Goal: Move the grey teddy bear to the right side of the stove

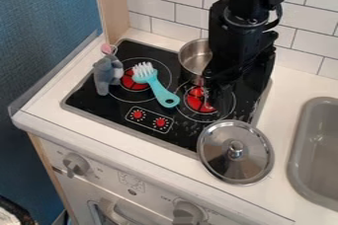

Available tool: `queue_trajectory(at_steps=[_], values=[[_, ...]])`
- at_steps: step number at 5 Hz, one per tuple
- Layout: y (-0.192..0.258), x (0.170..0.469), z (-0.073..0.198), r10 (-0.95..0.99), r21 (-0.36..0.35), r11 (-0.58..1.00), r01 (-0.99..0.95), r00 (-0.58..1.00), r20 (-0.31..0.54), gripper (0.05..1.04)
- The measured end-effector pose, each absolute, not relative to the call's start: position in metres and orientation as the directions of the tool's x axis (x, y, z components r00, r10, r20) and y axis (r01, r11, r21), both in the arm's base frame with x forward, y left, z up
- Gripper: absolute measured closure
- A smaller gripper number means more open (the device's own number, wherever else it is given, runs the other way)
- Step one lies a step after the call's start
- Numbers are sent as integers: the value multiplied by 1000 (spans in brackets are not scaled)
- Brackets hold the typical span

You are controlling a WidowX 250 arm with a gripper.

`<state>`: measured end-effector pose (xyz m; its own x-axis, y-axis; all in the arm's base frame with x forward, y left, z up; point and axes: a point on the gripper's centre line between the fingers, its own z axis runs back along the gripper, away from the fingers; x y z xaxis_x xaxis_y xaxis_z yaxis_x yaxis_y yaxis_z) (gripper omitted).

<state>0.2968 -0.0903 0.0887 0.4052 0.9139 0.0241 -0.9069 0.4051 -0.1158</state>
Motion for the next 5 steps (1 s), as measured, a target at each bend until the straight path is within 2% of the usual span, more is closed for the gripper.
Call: queue_trajectory(at_steps=[1,2,3,4,5], values=[[-90,296,79,916,-84,400,-912,400,17,85],[-72,300,78,949,-75,315,-946,315,9,85],[-37,303,77,985,-56,173,-983,173,9,85],[-3,314,78,999,-55,34,-998,35,-24,85],[40,322,80,991,-55,-136,-989,-136,-15,85]])
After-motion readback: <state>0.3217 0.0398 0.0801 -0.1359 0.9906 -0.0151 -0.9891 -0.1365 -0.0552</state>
